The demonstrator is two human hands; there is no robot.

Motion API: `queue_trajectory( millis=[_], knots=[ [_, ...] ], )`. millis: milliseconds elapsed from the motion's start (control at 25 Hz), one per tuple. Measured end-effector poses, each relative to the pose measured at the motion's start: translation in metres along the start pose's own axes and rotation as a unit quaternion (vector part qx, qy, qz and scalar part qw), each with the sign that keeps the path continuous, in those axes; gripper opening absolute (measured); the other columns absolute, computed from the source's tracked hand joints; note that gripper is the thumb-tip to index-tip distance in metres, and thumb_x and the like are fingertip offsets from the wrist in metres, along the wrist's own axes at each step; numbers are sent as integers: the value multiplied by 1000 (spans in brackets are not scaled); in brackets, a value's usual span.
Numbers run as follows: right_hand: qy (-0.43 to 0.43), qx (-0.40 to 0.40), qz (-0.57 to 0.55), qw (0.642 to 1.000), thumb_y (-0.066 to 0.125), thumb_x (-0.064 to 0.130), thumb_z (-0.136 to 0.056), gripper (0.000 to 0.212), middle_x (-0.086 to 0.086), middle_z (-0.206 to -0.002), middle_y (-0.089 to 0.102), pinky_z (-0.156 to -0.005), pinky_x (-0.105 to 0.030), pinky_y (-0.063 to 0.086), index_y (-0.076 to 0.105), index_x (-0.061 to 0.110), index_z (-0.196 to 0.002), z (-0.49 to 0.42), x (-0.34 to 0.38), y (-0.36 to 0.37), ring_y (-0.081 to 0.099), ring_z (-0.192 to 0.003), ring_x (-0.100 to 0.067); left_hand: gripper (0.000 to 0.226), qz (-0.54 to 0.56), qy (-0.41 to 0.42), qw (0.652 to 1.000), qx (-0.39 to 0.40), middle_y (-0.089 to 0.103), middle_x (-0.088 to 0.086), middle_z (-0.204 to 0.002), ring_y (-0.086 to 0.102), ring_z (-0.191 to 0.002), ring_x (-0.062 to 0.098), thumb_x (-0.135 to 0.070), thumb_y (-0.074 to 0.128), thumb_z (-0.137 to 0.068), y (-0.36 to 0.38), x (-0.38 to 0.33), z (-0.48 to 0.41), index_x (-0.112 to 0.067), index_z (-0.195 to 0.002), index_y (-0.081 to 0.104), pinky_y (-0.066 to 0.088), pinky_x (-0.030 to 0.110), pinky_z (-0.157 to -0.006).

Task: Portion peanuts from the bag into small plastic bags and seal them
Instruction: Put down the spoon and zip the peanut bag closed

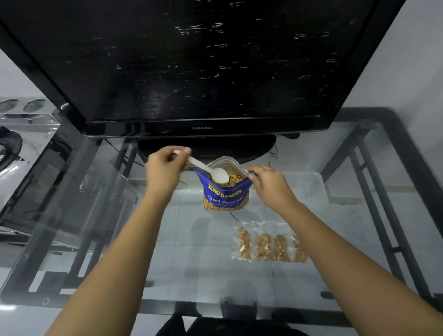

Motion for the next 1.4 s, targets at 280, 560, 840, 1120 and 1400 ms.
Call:
queue_trajectory(
  millis=[280, 560, 840, 1120, 1400],
  knots=[
    [1, -22, -1, 1000, 53, 10, -91, 28, -13, -110, 64, -82, -33, 46, 59, 6, -119, 2, -9, 8, 60, -97, -28, 18, -186, 189, 957, -115, 70, -1, -79, 59, -78, -1, -17, 61, -87, -59, 81, 107, -3, -89, 72, 42, 0, -76],
    [-2, -37, 6, 999, 52, 10, -92, 28, -14, -112, 65, -80, -26, 42, 60, 5, -118, 1, -10, 12, 60, -98, -27, 54, -374, 220, 897, 78, 69, 12, -94, 68, -79, 22, -37, 30, -99, -22, 184, 140, -1, -97, 71, 58, 28, -70],
    [-2, -37, 11, 999, 54, 11, -91, 28, -13, -112, 65, -77, -22, 39, 59, 5, -118, 1, -13, 12, 60, -98, -26, 39, -333, 186, 922, 69, 68, 15, -98, 55, -94, 18, -30, 50, -85, -14, 170, 116, 0, -102, 68, 58, 37, -74],
    [-21, 16, -4, 1000, 66, 23, -84, 38, -9, -114, 66, -83, -28, 45, 60, 9, -119, -5, -11, 5, 60, -102, -23, 57, -312, 224, 882, 273, 54, 12, -129, 51, -116, 19, -17, 65, -85, 18, 39, -11, -10, -136, 43, 42, 33, -101],
    [21, 40, -34, 998, 61, 18, -88, 18, -9, -93, 72, -70, -23, 42, 69, 7, -99, -12, -24, -2, 60, -86, -15, 30, -369, 269, 809, 369, 66, 17, -108, 61, -102, 24, -12, 62, -86, 11, 40, -45, 0, -113, 63, 43, 17, -74]
  ],
)
Point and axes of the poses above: each hand's wrist, its own z-axis away from the middle knuckle, its own y-axis out of the palm, x = y × z, the point moved 2 cm from there along -z, towards the middle knuckle
